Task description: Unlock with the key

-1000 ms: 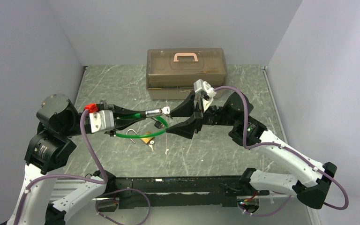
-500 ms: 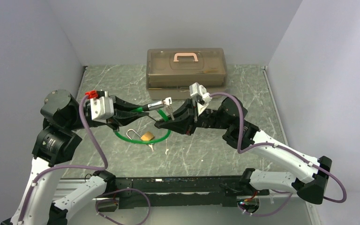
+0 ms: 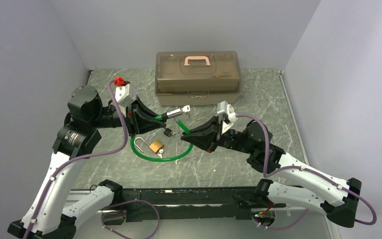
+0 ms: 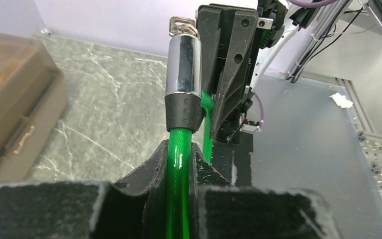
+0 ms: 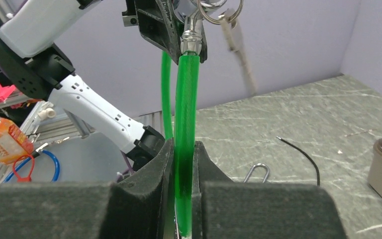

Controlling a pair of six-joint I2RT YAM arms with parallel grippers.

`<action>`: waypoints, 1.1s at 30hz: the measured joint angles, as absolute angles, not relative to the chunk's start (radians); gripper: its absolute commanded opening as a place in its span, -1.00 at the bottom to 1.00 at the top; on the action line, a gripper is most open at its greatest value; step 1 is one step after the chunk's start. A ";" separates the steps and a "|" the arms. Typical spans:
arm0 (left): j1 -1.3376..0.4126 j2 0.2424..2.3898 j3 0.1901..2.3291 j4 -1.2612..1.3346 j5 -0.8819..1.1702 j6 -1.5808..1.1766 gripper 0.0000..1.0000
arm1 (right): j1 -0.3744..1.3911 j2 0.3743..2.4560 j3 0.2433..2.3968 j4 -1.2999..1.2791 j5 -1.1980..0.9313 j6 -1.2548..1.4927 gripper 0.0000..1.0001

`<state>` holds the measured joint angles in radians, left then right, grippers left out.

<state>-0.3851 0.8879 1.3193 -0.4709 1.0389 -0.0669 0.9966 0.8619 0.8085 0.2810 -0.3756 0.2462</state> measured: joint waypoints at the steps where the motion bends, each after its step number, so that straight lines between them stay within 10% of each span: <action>1: -0.379 0.892 1.314 -0.467 1.047 -0.086 -1.00 | 0.997 0.857 0.802 0.273 -0.367 0.246 -1.00; 17: -0.278 0.879 1.239 -0.187 0.911 -0.234 -1.00 | 0.997 1.131 0.894 0.314 -0.373 0.356 -1.00; 33: -0.206 0.781 1.169 -0.341 0.881 -0.034 -0.98 | 1.000 0.810 0.721 0.080 -0.061 0.427 -1.00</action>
